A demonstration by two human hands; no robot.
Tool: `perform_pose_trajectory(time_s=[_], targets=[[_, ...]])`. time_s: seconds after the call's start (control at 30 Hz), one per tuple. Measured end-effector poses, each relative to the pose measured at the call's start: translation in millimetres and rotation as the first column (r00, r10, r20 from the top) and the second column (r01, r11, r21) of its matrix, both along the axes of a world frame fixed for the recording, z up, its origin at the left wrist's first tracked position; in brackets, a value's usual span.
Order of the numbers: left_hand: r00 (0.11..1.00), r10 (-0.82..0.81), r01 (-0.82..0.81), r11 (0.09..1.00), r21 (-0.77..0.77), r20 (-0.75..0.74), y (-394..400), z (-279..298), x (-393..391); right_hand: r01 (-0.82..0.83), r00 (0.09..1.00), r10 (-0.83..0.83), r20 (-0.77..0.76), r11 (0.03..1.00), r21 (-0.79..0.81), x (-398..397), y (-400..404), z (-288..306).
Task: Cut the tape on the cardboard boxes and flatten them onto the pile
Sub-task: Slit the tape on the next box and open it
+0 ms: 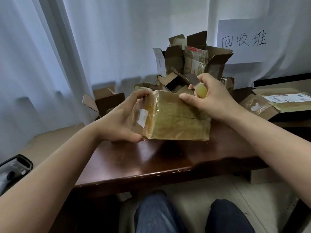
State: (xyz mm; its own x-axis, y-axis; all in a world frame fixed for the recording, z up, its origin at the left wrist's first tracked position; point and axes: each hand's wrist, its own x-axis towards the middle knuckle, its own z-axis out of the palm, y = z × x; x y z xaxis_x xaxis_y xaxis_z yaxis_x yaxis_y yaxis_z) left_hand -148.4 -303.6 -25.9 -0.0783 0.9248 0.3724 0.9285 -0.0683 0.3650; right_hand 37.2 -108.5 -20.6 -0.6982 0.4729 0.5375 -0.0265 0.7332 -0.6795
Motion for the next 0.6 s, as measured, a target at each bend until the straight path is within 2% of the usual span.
perform_pose_trajectory(time_s=[0.13, 0.27, 0.43, 0.6], targets=[[0.985, 0.020, -0.014, 0.999, -0.041, 0.172, -5, -15, -16, -0.053, 0.996, 0.042, 0.075, 0.986, 0.156, -1, -7, -1], [0.956, 0.054, -0.043, 0.998, -0.044, 0.287, -10, -25, -23, 0.029, 0.972, -0.107, 0.210, 0.939, 0.342, -13, -14, -3], [0.944, 0.046, -0.033, 0.998, -0.045, 0.328, -8, -33, -21, 0.059, 0.953, -0.147, 0.265, 0.947, 0.316, -34, -14, -9], [0.873, 0.043, -0.061, 0.998, 0.021, 0.485, -2, -46, -18, 0.057, 0.954, -0.142, 0.262, 0.949, 0.309, -56, -19, -9]])
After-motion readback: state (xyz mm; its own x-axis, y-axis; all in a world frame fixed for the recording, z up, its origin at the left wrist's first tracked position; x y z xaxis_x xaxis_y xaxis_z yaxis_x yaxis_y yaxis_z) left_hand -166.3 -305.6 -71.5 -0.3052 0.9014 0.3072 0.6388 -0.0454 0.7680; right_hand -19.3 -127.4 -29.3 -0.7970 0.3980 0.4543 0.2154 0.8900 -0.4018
